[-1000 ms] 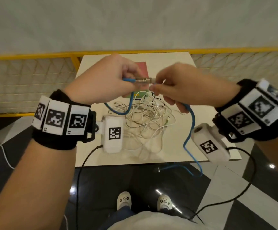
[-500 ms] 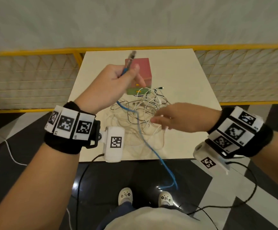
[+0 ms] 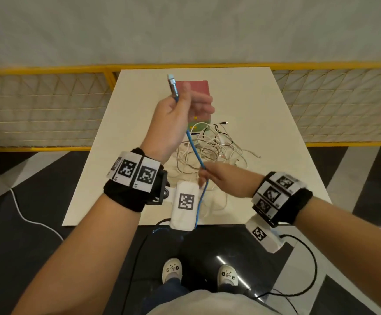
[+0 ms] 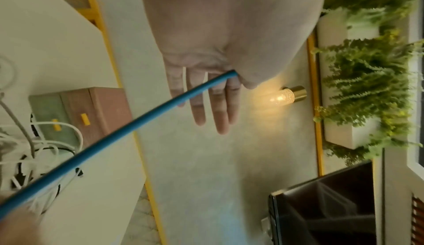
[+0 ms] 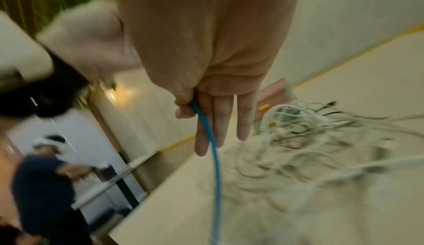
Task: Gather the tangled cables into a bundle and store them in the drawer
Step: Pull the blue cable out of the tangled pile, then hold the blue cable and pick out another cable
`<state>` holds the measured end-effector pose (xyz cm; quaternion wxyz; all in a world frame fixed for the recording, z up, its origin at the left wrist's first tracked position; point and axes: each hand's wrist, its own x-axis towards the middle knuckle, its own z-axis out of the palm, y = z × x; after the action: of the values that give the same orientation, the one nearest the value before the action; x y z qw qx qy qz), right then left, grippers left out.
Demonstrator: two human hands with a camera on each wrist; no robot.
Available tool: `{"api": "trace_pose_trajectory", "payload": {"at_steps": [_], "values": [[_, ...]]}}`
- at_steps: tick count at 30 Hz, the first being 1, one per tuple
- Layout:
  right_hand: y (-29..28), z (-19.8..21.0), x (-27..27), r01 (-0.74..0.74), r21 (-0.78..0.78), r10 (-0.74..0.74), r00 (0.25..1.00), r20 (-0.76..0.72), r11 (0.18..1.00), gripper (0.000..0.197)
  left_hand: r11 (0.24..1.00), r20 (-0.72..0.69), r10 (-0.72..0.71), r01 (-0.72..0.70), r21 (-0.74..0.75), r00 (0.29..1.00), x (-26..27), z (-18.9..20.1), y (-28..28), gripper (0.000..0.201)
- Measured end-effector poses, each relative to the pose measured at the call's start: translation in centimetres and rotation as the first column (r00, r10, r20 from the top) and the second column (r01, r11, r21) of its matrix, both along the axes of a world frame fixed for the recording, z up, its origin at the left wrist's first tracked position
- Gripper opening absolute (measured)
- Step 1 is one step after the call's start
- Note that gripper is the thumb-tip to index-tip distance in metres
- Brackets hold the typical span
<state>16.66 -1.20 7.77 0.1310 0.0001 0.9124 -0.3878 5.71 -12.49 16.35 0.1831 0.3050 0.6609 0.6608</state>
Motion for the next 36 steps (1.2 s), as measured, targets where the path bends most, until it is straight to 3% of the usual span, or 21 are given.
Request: {"api": "trace_pose_trajectory", "payload": {"at_steps": [3,5,8,12,15,19,24,27,31,34,36], "values": [[2.7,-4.1,0.9,0.055,0.110,-0.061,0.997,0.056,0.992,0.021,0.999,0.029,0.030,-0.029,-0.024,0.999,-1.3,-0.6,-0.4,0.051],[4.8,-5.9,1.1,0.247,0.107,-0.249,0.968,0.005,0.963,0.021,0.998,0.051,0.022,-0.019,-0.061,0.998,-2.0,-1.6,-0.4,0.049],[7.1,-8.2,1.2,0.512,0.279,-0.546,0.836,0.053,0.812,0.016,0.988,0.093,0.001,0.013,-0.152,0.996,-2.2,-2.9,0.0,0.045],[6.8,-10.9,0.6,0.487,0.368,-0.600,0.732,0.323,0.792,0.020,0.970,0.185,-0.070,0.110,-0.216,0.980,-1.2,-4.2,0.8,0.035],[5.6,-11.5,-0.2,0.533,0.340,-0.629,0.705,0.327,0.775,0.033,0.962,0.217,-0.091,0.142,-0.233,0.972,-0.9,-5.2,1.5,0.039],[4.6,-10.4,-0.6,0.562,0.346,-0.659,0.671,0.341,0.751,0.022,0.964,0.243,-0.088,0.145,-0.225,0.966,-0.9,-5.9,1.9,0.044],[4.9,-10.4,-0.3,0.659,0.256,-0.703,0.622,0.344,0.708,0.025,0.961,0.239,-0.103,0.158,-0.226,0.966,-0.9,-6.7,1.8,0.039],[5.2,-9.9,0.6,0.750,0.197,-0.764,0.559,0.323,0.632,0.031,0.955,0.229,-0.100,0.158,-0.252,0.968,-0.9,-6.7,1.6,0.028],[6.1,-9.0,1.9,0.851,0.046,-0.836,0.501,0.226,0.522,0.036,0.972,0.268,-0.082,0.136,-0.191,0.960,-1.1,-6.9,1.5,0.056],[5.5,-6.9,2.4,0.835,-0.219,-0.846,0.530,0.066,0.506,0.024,0.980,0.322,-0.022,0.084,-0.181,0.946,-1.1,-7.1,1.5,0.055],[4.2,-4.9,2.4,0.733,-0.337,-0.788,0.614,-0.043,0.590,0.023,0.964,0.276,-0.039,0.109,-0.244,0.960,-0.8,-7.5,1.9,0.045]]}}
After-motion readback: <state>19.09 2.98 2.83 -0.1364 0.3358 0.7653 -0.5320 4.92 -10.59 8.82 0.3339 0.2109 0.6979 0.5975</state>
